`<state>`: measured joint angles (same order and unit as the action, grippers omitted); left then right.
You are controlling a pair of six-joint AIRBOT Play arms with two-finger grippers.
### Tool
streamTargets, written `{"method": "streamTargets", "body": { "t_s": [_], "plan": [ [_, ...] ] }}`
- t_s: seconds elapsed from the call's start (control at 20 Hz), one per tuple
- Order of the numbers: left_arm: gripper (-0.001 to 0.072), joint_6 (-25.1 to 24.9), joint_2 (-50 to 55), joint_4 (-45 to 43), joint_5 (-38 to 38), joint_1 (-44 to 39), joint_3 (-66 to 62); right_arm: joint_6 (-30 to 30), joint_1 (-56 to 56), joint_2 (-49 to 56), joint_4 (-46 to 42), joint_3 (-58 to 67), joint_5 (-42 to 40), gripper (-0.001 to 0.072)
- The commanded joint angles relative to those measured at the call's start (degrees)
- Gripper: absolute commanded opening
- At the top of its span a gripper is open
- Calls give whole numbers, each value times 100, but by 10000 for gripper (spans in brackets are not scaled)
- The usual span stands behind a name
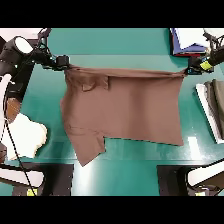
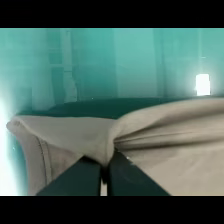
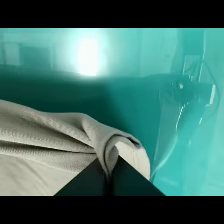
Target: Fold the shirts.
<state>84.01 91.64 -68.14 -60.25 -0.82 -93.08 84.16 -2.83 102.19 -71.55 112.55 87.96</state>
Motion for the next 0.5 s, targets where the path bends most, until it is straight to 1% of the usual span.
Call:
{"method": "streamTargets", "body": {
  "t_s": [0.0, 0.05, 0.3, 0.45],
  "plan": [
    [30, -186, 57, -68, -761, 2, 76, -173, 2, -144, -66, -284, -76, 14],
    [30, -197, 57, -63, -839, -2, 232, -173, 2, -299, -66, -640, -175, 14],
    [30, -195, 57, -61, -758, -2, 1119, -170, 68, -953, 2, -2551, -946, 15],
    [34, -192, 57, -63, -750, -2, 1314, -168, 170, -1054, 7, -3134, -1158, 19]
  ]
}}
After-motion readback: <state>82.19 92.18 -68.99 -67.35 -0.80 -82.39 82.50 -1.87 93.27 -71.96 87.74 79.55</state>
